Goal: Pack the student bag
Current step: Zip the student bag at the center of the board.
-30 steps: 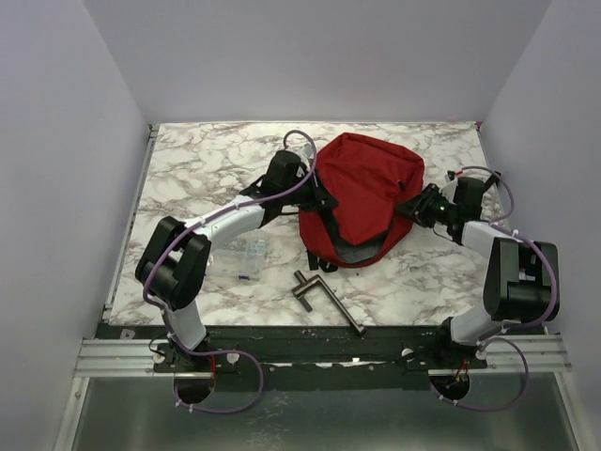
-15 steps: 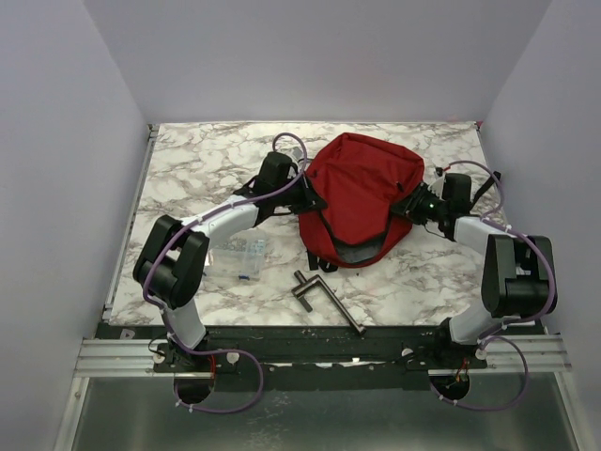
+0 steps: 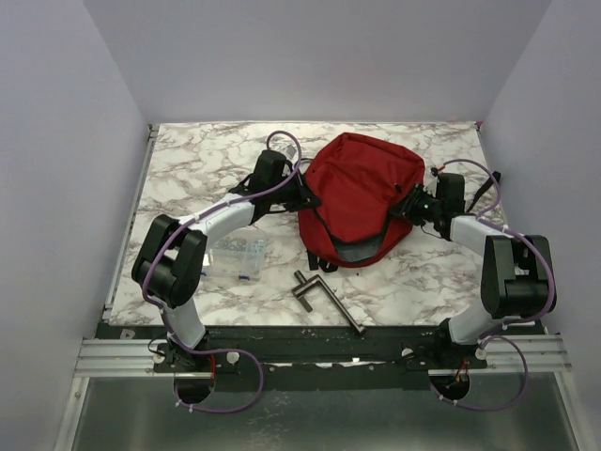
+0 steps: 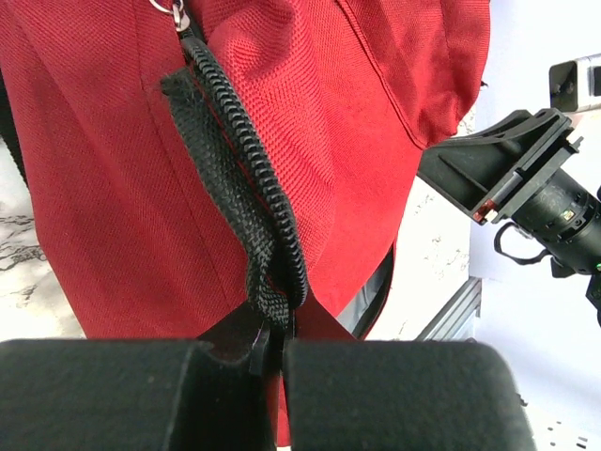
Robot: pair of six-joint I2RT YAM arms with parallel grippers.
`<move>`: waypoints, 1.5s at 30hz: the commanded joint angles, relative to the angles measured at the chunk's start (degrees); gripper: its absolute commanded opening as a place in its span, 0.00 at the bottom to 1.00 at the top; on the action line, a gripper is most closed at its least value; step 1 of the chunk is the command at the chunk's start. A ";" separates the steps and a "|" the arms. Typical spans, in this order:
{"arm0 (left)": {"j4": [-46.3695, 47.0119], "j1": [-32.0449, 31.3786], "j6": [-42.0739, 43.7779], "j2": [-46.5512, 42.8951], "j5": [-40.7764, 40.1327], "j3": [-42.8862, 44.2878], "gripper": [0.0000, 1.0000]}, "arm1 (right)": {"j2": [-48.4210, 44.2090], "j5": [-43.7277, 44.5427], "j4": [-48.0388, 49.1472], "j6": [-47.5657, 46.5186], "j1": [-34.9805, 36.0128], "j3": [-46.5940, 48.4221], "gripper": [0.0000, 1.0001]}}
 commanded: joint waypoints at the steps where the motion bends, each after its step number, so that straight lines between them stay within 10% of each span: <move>1: -0.34 0.81 1.02 -0.98 0.47 1.63 0.00 | -0.98 2.60 -1.21 -1.58 0.51 -1.06 0.31; 10: -1.86 1.19 1.71 -1.09 0.92 1.55 0.00 | -2.97 2.19 -2.50 0.07 0.51 -1.95 0.01; 20: -3.06 2.47 1.30 -3.30 4.70 1.90 0.00 | -11.91 -19.04 -17.15 6.72 0.50 -8.56 0.00; 27: -2.90 2.65 -1.35 -3.29 9.98 2.32 0.00 | -22.33 -1.08 -27.39 2.01 0.49 -6.95 0.01; 33: -1.71 1.60 -2.69 -3.69 11.64 1.64 0.00 | -19.11 -2.06 -27.99 -0.79 0.51 -2.14 0.15; 45: -0.69 0.23 -3.29 -3.69 11.13 1.45 0.00 | -8.60 3.59 -25.19 0.63 7.45 3.71 0.13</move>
